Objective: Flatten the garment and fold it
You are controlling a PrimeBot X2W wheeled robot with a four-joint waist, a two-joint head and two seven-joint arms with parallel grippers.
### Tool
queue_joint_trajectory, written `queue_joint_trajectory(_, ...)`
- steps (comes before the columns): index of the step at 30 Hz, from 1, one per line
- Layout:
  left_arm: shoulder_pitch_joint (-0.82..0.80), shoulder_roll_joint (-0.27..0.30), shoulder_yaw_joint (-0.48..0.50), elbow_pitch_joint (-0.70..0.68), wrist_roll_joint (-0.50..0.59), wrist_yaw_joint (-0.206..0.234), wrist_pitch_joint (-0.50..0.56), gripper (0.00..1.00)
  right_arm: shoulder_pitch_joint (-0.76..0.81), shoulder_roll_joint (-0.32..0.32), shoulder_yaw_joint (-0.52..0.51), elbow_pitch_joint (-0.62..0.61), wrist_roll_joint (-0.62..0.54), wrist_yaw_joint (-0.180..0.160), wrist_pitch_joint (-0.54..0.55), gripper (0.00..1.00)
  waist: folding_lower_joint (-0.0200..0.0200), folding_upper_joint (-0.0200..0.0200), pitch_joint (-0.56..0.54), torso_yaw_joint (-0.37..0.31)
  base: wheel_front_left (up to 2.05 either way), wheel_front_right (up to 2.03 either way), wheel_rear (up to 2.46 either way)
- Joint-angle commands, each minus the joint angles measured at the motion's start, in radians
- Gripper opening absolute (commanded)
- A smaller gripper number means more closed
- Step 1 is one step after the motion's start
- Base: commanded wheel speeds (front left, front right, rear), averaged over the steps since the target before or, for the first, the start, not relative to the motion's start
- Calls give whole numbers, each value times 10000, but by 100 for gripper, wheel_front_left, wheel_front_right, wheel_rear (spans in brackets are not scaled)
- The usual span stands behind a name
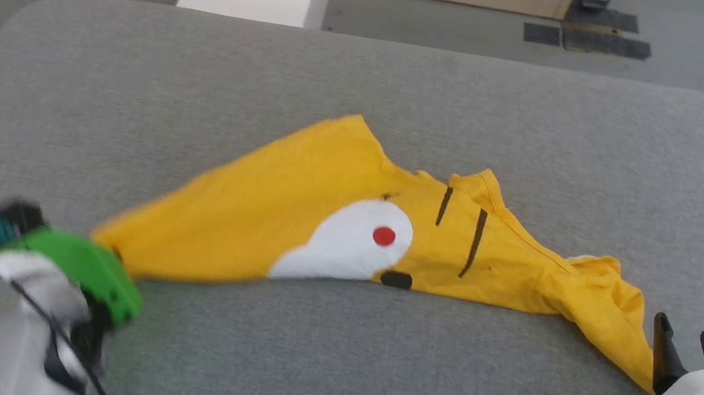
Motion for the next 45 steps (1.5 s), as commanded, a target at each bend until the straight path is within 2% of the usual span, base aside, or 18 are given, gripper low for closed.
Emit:
queue_joint_trajectory(1, 338, -206, 38, 41, -171, 69, 39, 0, 65, 1, 27, -26, -3, -15, 37, 100, 0, 0, -194, 222, 0, 0, 0)
queue_joint_trajectory(3, 541, -454, 191, 15, -424, 19, -199, 0, 74, 1, 52, -35, -39, -15, 64, 100, 0, 0, -191, 254, 0, 0, 0)
queue_joint_trajectory(4, 561, -534, 249, -63, -508, -83, -430, 100, 81, 1, 57, -43, -61, -15, 75, 100, 0, 0, -198, 273, 0, 0, 0)
queue_joint_trajectory(7, 445, -657, 366, -502, -574, -583, -1501, 100, 97, 1, 108, -93, -117, -15, 95, 100, 0, 0, -245, 349, 0, 0, 0)
queue_joint_trajectory(12, 679, -407, 145, -1279, 583, -1357, -4370, 100, -55, 1, 542, -321, -212, -15, 226, 100, 0, 0, -271, 424, 0, 0, 0)
queue_joint_trajectory(14, 942, -355, -74, -1388, 1206, -1534, -5597, 100, -204, 1, 829, -446, -352, -15, 346, 100, 0, 0, -230, 469, 0, 0, 0)
queue_joint_trajectory(17, 1335, -491, -353, -1344, 1882, -1546, -6619, 100, -666, 1, 1460, -630, -643, -15, 603, 100, 0, 0, -134, 553, 0, 0, 0)
queue_joint_trajectory(23, 1669, -923, -514, -1537, 2332, -1383, -6902, 100, -2293, -376, 3425, -432, -927, -15, 1280, 100, 0, 0, 254, 842, 0, 0, 0)
queue_joint_trajectory(30, 1425, -1275, -755, -2221, 2411, -1396, -6924, 100, -4962, -1134, 6090, 1311, -971, -15, 2407, 100, 0, 0, 1148, 1589, 0, 0, 0)
queue_joint_trajectory(38, 917, -1389, -1351, -2602, 2377, -1376, -6926, 100, -7377, -1497, 8100, 3481, -976, -15, 3294, 100, 0, 0, 2227, 2572, 0, 0, 0)
queue_joint_trajectory(45, 746, -1396, -1859, -2645, 2042, -1143, -6926, 100, -8313, -1565, 9453, 4897, -625, -15, 3775, 100, 0, 0, 2615, 2983, 0, 0, 0)
